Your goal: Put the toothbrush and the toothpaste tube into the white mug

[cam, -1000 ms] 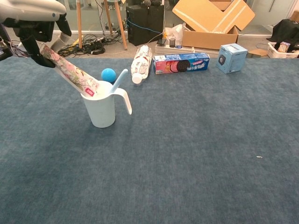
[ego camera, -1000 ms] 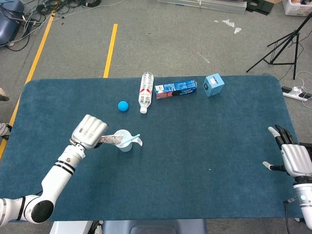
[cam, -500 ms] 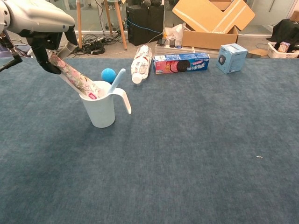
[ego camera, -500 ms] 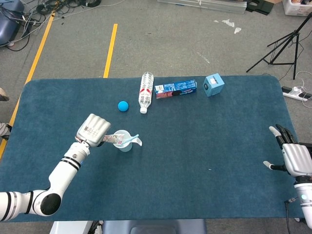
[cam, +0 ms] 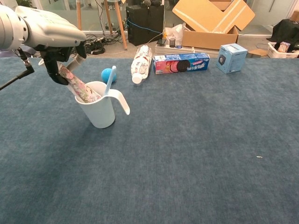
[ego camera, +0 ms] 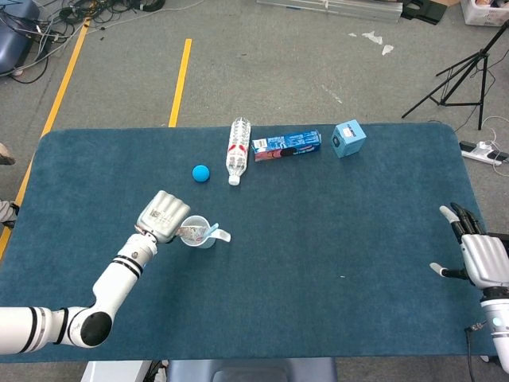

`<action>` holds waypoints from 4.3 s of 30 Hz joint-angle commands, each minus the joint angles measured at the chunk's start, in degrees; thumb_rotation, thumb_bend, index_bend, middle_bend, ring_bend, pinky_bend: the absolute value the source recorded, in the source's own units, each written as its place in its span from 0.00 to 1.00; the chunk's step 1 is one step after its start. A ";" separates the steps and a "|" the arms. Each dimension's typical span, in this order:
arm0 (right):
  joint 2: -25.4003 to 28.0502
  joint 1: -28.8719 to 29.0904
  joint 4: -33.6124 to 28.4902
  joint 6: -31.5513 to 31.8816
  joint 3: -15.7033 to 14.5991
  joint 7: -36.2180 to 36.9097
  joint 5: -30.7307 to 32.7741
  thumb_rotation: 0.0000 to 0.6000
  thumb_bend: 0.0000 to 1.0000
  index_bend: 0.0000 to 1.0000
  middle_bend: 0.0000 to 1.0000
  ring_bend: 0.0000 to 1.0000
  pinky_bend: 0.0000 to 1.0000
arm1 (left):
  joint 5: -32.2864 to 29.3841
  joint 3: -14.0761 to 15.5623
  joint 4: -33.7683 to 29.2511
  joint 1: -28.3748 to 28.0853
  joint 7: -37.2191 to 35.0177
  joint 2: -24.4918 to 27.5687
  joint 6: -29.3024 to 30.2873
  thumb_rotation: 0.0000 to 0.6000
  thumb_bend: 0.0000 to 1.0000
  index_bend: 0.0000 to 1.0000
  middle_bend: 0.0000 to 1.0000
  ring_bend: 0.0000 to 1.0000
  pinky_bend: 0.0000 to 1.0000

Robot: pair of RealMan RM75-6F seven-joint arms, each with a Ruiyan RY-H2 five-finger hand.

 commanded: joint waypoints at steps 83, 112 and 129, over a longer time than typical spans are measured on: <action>-0.64 0.74 0.62 -1.81 -0.48 -0.24 0.32 1.00 0.01 0.11 0.02 0.01 0.40 | 2.03 1.98 2.06 -4.62 0.94 -5.68 6.06 1.00 0.00 0.32 1.00 1.00 1.00; -1.52 0.52 0.61 -0.80 -0.23 -3.04 1.19 1.00 0.01 0.11 0.04 0.01 0.40 | 31.95 11.32 -11.80 20.05 -12.51 9.21 29.02 1.00 0.00 0.19 0.76 0.76 0.96; -1.80 -0.63 -0.64 3.17 0.04 -6.39 0.22 1.00 0.02 0.11 0.04 0.01 0.40 | 46.28 13.37 7.93 40.00 -42.34 6.11 33.10 1.00 0.17 0.24 0.29 0.28 0.30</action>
